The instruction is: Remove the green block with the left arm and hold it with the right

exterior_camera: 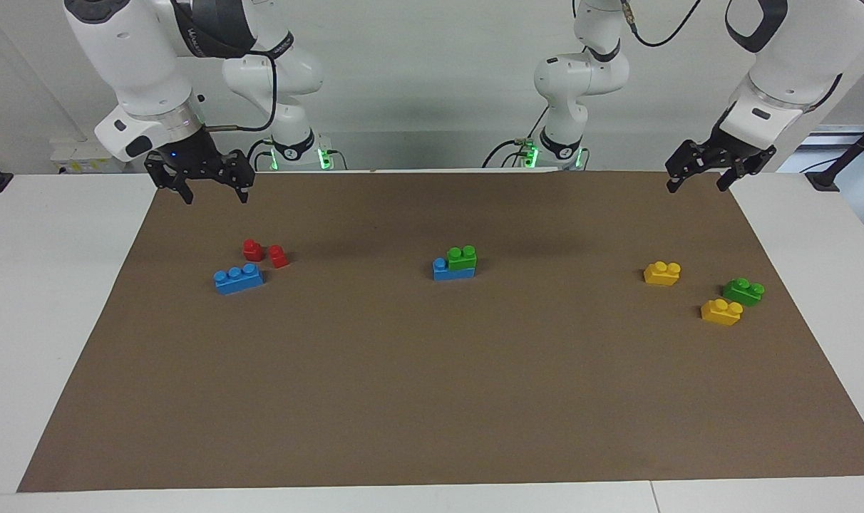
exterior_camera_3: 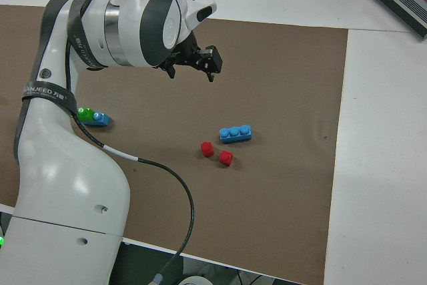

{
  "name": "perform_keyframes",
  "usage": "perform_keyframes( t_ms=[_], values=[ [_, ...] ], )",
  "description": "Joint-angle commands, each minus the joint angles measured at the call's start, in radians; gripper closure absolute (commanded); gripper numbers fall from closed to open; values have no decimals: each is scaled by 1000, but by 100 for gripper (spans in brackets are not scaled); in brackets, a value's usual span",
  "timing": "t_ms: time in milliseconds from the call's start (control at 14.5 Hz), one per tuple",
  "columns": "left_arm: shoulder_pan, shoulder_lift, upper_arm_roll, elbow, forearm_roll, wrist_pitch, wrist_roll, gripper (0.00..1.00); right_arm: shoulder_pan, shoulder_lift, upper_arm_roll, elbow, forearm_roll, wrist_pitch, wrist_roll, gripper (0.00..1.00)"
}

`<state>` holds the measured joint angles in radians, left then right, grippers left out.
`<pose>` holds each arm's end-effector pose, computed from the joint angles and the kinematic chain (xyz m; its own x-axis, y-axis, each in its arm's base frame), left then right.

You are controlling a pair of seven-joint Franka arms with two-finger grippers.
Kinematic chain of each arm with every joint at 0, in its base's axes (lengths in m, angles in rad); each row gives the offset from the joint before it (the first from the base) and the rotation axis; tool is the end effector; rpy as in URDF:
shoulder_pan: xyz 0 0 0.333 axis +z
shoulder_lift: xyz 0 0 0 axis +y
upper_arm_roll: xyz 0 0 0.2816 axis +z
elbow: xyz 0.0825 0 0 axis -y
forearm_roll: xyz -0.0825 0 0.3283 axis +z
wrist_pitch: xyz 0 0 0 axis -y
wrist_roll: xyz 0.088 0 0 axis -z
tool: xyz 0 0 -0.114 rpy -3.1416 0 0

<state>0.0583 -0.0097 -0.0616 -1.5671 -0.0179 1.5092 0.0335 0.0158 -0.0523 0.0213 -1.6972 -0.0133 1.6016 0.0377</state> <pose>0.4893 -0.0039 0.5842 0.9981 -0.0379 -0.0476 -0.0370 -0.9991 0.0189 0.4839 0.0167 0.5588 0.9991 -0.0003 -0.0427 0.0004 -0.9999 0.0160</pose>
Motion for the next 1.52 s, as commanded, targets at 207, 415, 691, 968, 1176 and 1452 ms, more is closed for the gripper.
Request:
perform_keyframes(
  t_ms=[207, 415, 691, 968, 1176, 1452],
  values=[
    [3, 8, 0, 24, 13, -18, 14, 0, -11, -3, 8, -7, -16, 4, -13, 0],
    [5, 7, 0, 19, 13, -15, 14, 0, -10, -3, 8, -7, -16, 4, -12, 0],
    [8, 0, 3, 12, 12, -21, 11, 0, -10, -7, 6, -2, -4, 1, -9, 0],
    [6, -19, 5, -13, 12, -26, 3, 0, -22, -14, 6, -7, -2, -2, -19, 0],
    [6, -44, 5, -45, 10, -29, 3, 0, -23, -21, 5, -22, -2, 6, -15, 0],
    [-8, -65, 3, -82, 10, -29, -94, 0, -5, -40, 14, -65, -2, 53, 328, 0]
  ],
)
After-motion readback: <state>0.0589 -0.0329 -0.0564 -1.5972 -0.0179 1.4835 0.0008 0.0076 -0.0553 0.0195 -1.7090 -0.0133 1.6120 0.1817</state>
